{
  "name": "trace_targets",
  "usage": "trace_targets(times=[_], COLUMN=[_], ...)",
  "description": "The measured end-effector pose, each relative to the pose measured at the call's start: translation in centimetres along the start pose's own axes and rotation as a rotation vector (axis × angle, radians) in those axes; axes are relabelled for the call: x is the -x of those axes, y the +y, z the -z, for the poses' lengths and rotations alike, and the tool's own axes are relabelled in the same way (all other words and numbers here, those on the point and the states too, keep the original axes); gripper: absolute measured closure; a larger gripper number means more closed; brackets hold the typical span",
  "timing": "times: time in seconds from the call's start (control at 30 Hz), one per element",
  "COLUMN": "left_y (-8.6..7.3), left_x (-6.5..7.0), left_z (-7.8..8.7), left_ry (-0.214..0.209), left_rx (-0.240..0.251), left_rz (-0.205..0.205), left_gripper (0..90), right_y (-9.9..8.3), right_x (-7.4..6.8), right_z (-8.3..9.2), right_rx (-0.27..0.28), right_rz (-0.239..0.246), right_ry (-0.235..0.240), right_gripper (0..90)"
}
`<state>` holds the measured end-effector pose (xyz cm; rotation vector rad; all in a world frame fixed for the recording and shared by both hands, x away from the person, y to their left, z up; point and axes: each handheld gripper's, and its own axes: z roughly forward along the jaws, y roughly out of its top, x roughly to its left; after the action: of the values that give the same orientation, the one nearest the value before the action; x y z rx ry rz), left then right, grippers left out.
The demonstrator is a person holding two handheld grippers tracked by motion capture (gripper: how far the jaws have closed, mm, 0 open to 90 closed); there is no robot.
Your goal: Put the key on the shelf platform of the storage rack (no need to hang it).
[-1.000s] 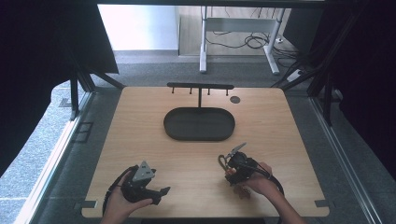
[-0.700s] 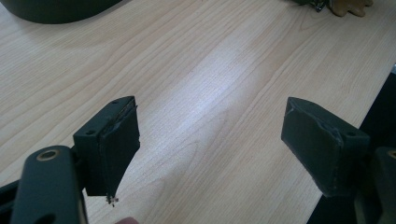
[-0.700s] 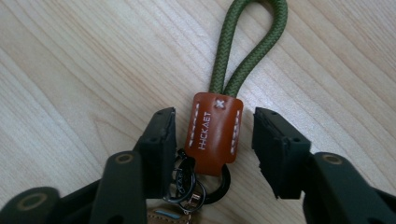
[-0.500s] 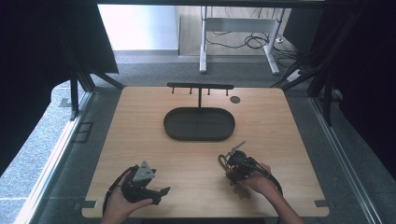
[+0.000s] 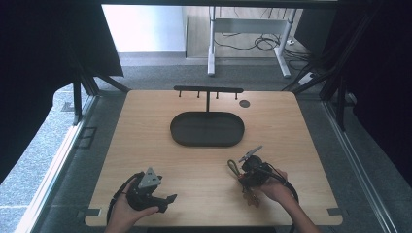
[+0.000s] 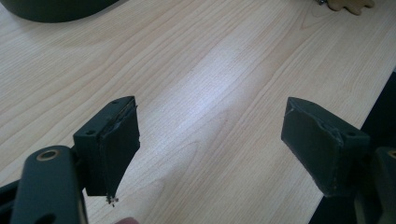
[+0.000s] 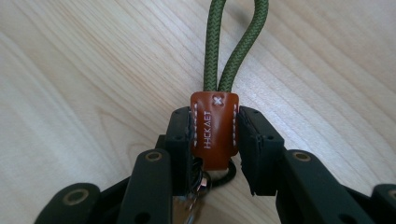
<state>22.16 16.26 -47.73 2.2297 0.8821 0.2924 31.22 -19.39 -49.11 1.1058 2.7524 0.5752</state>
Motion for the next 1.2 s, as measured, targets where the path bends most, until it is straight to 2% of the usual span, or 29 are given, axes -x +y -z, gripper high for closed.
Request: trace_targets(times=[0.33,0.63,1.2], left_y=[0.2,0.3,0.3], left_x=[0.4,0.9,1.0], left_z=[-0.3,-0.6,-0.9], left_ry=[-0.002,-0.005,-0.010], left_rx=[-0.007,-0.013,-0.024], left_rz=[-0.009,-0.020,-0.022], left_gripper=[19.9,19.9,19.8], right_y=[-0.9,-1.0,0.2], right_x=[0.1,0.6,1.3], right_z=[3.2,5.3,7.3], right_rx=[0.083,0.143,0.192], right_rz=[0.009,0.008,0.008], right_ry=[0.006,0.001,-0.014], right_gripper=[66.8,66.8,66.8])
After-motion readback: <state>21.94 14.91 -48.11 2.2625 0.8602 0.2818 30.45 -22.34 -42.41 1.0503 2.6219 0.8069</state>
